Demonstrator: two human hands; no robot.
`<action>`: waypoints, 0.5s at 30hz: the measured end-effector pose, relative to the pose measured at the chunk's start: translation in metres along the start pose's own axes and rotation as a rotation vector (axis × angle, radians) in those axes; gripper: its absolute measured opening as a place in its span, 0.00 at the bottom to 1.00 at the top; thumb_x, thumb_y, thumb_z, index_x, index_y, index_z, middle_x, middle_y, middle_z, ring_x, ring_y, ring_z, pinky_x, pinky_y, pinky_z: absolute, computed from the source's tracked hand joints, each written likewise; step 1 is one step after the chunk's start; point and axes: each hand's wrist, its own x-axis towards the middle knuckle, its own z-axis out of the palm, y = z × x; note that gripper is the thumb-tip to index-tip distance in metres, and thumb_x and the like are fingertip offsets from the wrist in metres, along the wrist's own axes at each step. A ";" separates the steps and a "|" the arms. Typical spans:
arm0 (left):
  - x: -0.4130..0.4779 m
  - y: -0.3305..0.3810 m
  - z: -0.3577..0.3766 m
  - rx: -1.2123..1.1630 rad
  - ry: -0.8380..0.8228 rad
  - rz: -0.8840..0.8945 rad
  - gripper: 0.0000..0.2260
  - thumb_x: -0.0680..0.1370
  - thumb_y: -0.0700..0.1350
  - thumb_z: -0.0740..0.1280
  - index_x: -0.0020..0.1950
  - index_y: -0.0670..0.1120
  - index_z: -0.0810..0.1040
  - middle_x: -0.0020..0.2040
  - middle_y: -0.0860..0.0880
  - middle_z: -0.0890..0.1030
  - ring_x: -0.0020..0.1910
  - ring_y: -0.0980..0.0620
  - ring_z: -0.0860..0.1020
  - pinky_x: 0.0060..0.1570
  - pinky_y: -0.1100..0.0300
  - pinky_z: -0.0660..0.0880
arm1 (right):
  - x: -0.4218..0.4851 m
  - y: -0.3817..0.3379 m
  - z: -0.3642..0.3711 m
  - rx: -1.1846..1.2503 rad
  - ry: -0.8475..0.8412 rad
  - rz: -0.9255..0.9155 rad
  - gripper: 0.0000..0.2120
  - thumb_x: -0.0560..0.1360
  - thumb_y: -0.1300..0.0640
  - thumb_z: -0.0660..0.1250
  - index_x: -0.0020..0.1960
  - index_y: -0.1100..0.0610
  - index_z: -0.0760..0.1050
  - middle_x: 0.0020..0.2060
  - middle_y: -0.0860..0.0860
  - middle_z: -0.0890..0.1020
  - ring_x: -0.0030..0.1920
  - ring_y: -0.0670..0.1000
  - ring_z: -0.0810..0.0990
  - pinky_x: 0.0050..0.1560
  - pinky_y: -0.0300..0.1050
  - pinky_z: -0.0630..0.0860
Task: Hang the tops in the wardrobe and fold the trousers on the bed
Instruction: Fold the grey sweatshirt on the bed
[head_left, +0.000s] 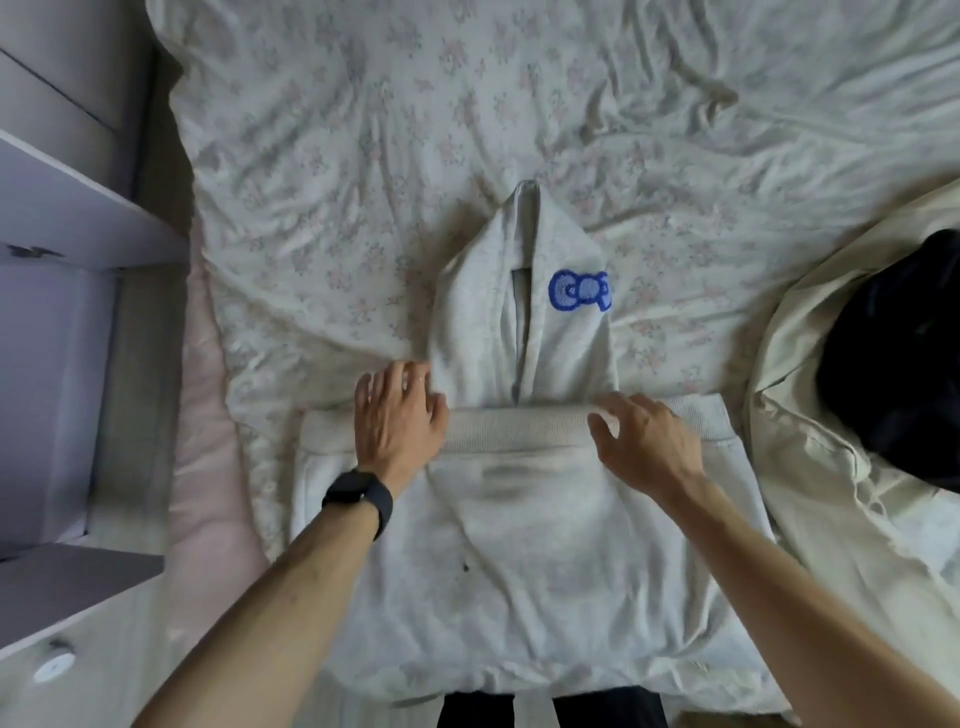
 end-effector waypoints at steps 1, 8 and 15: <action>0.020 0.006 -0.006 -0.065 -0.005 -0.035 0.18 0.78 0.51 0.65 0.65 0.44 0.76 0.59 0.43 0.77 0.57 0.40 0.77 0.61 0.44 0.71 | 0.015 -0.006 -0.011 0.005 0.035 -0.019 0.15 0.80 0.45 0.59 0.64 0.48 0.75 0.58 0.52 0.81 0.56 0.57 0.80 0.48 0.52 0.79; 0.165 0.042 -0.038 -0.774 -0.318 -0.436 0.33 0.79 0.54 0.68 0.80 0.47 0.60 0.76 0.46 0.67 0.73 0.44 0.68 0.61 0.57 0.67 | 0.146 -0.018 -0.071 0.286 0.135 0.061 0.26 0.80 0.45 0.62 0.76 0.50 0.63 0.73 0.54 0.69 0.62 0.60 0.77 0.56 0.53 0.77; 0.206 0.039 -0.020 -0.841 -0.457 -0.403 0.11 0.78 0.49 0.72 0.57 0.45 0.81 0.53 0.49 0.83 0.52 0.48 0.81 0.57 0.55 0.77 | 0.211 -0.006 -0.077 0.650 -0.129 0.264 0.14 0.79 0.44 0.68 0.60 0.51 0.78 0.46 0.54 0.84 0.46 0.56 0.85 0.47 0.52 0.84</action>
